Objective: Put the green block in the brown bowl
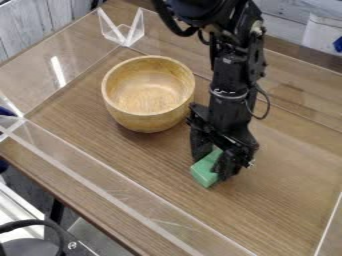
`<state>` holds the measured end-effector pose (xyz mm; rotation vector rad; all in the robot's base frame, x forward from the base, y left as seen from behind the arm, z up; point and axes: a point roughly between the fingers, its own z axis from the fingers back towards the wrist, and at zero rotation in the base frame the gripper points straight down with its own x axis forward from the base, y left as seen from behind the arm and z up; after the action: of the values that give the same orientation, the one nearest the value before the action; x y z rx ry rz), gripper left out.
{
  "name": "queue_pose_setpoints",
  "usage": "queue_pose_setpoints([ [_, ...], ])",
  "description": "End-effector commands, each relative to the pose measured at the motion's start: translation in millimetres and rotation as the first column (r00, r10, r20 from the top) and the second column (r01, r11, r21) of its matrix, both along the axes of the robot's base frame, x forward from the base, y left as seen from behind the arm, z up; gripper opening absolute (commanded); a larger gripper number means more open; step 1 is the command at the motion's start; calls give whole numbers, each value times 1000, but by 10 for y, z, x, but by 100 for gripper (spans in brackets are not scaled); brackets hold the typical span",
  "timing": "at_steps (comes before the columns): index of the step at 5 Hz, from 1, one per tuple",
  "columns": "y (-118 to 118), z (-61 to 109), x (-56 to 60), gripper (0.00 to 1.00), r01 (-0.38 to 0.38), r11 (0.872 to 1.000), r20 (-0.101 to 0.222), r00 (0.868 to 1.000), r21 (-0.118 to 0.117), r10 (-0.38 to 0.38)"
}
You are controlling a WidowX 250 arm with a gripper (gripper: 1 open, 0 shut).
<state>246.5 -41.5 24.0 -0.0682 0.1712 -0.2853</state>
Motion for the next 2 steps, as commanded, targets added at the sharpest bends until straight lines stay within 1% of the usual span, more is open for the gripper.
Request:
queue_pose_setpoints([
  [1, 10, 183, 142, 0, 1, 1000, 83, 997, -18, 1],
  [2, 17, 208, 140, 0, 2, 1000, 88, 996, -24, 0],
])
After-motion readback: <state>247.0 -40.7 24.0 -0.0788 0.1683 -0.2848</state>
